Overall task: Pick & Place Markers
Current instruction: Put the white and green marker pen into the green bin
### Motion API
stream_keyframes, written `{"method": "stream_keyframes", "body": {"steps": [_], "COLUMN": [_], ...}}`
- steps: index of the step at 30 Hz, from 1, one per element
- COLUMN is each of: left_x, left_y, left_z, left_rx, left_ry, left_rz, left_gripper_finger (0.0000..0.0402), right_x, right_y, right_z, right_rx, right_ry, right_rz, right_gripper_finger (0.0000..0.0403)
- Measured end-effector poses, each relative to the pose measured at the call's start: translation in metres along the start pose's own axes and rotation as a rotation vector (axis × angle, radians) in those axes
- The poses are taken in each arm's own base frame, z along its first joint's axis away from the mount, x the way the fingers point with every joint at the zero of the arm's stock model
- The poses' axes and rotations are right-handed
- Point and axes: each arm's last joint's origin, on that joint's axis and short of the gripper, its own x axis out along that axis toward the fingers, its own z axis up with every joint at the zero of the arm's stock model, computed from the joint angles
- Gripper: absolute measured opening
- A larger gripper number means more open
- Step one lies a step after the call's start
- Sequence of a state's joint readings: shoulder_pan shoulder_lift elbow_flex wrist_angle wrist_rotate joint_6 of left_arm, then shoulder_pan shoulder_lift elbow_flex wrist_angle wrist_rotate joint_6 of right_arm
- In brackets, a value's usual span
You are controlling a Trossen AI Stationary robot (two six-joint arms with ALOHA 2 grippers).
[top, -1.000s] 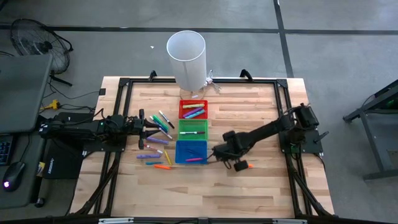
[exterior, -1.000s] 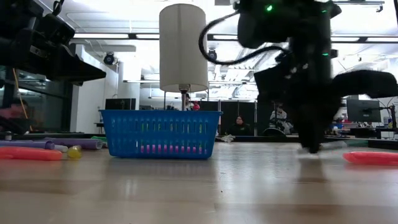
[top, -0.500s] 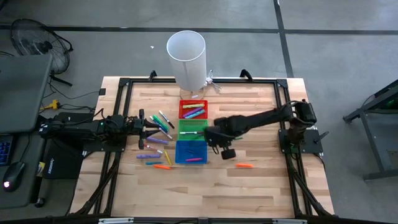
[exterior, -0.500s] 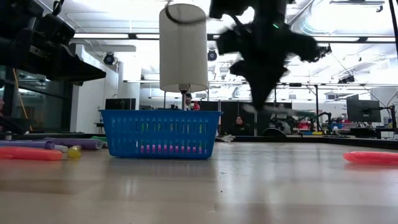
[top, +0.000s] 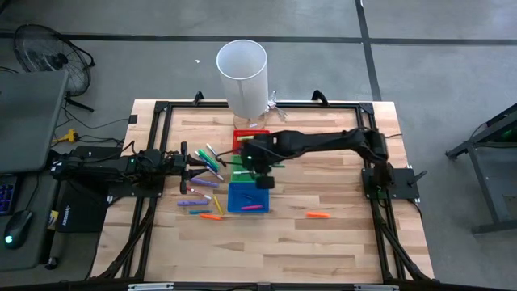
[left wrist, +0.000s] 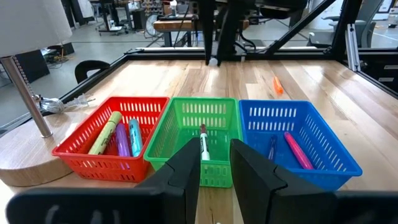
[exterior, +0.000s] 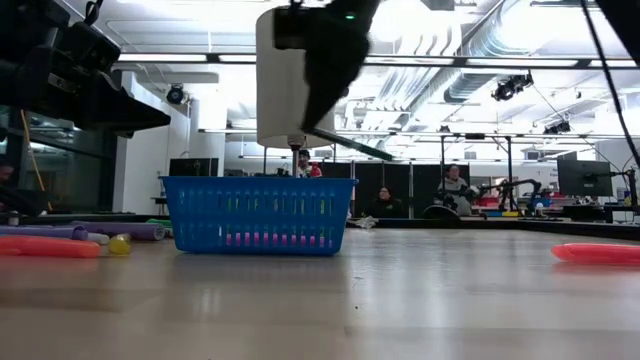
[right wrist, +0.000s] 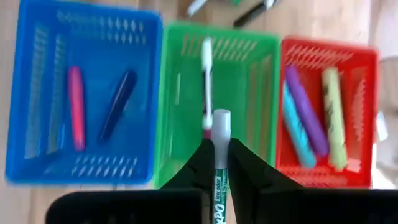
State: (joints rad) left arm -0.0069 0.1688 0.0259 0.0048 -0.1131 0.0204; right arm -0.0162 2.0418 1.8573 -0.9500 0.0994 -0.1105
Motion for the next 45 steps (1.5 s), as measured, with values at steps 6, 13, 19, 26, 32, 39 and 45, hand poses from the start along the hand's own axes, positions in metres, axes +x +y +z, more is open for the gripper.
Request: {"method": "stream_keyframes", "body": {"steps": [6, 13, 19, 26, 32, 39, 45], "left_x": [0.0, 0.0, 0.0, 0.0, 0.0, 0.0, 0.0], "left_y": [0.0, 0.0, 0.0, 0.0, 0.0, 0.0, 0.0], "left_z": [0.0, 0.0, 0.0, 0.0, 0.0, 0.0, 0.0], "left_rx": [0.0, 0.0, 0.0, 0.0, 0.0, 0.0, 0.0], "left_ry": [0.0, 0.0, 0.0, 0.0, 0.0, 0.0, 0.0], "left_rz": [0.0, 0.0, 0.0, 0.0, 0.0, 0.0, 0.0], "left_gripper_finger": [0.0085, 0.0085, 0.0085, 0.0085, 0.0085, 0.0085, 0.0085], "right_x": [0.014, 0.042, 0.056, 0.061, 0.068, 0.072, 0.078], "right_y": [-0.005, -0.003, -0.003, -0.003, -0.002, -0.001, 0.001], "right_z": [0.029, 0.047, 0.042, 0.039, 0.039, 0.039, 0.037], "right_rx": [0.035, 0.028, 0.032, 0.003, 0.001, 0.01, 0.015], "right_ry": [-0.048, -0.065, -0.021, -0.006, -0.005, 0.001, 0.021], "right_rz": [-0.003, 0.04, 0.039, 0.046, 0.047, 0.054, 0.079], "right_gripper_finger": [0.0015, 0.0015, 0.0015, 0.0015, 0.0015, 0.0015, 0.0014]}}
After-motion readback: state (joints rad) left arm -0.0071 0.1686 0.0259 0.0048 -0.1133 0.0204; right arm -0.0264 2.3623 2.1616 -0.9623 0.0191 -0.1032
